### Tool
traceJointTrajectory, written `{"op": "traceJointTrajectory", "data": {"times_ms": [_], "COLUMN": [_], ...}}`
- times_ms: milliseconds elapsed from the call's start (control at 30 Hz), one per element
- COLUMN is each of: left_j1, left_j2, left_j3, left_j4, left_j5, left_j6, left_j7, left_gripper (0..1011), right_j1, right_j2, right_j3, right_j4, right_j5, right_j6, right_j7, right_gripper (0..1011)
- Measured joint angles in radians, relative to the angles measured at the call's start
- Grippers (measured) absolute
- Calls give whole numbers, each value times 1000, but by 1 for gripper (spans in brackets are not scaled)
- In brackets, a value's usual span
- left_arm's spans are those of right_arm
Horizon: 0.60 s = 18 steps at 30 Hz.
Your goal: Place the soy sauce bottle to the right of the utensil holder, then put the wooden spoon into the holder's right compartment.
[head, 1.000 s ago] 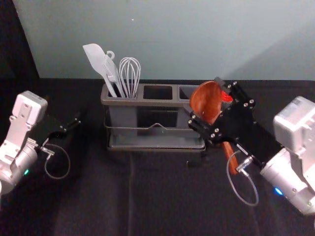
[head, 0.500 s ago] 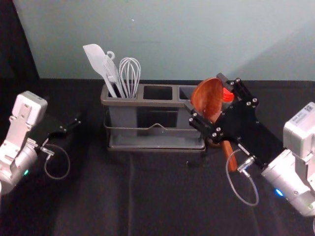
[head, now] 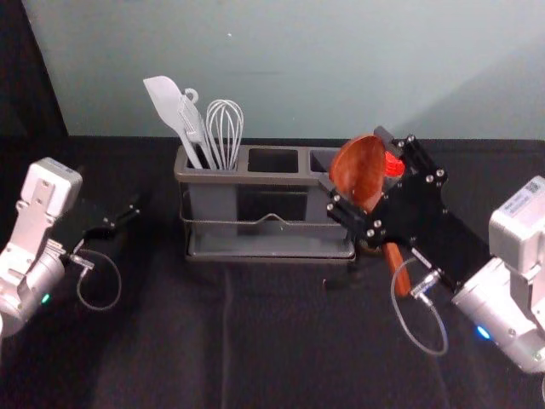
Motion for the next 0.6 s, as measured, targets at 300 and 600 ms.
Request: {"op": "traceJointTrajectory", "data": {"times_ms": [300,600], "left_j1": [0,0], "left_j2": [0,0], "left_j3": [0,0], "left_j4": [0,0], "left_j5": [0,0], "left_j6": [0,0], "left_j7": [0,0], "left_gripper": [1000,1000], "right_j1": [110,291], "right_j2": [-6,-35], "right_j3": [-8,-37], "right_j4": [52,197], "right_j5": [13,112], "right_j6": [-10,-12], "right_j7": [32,96], "right_gripper": [840,840]}}
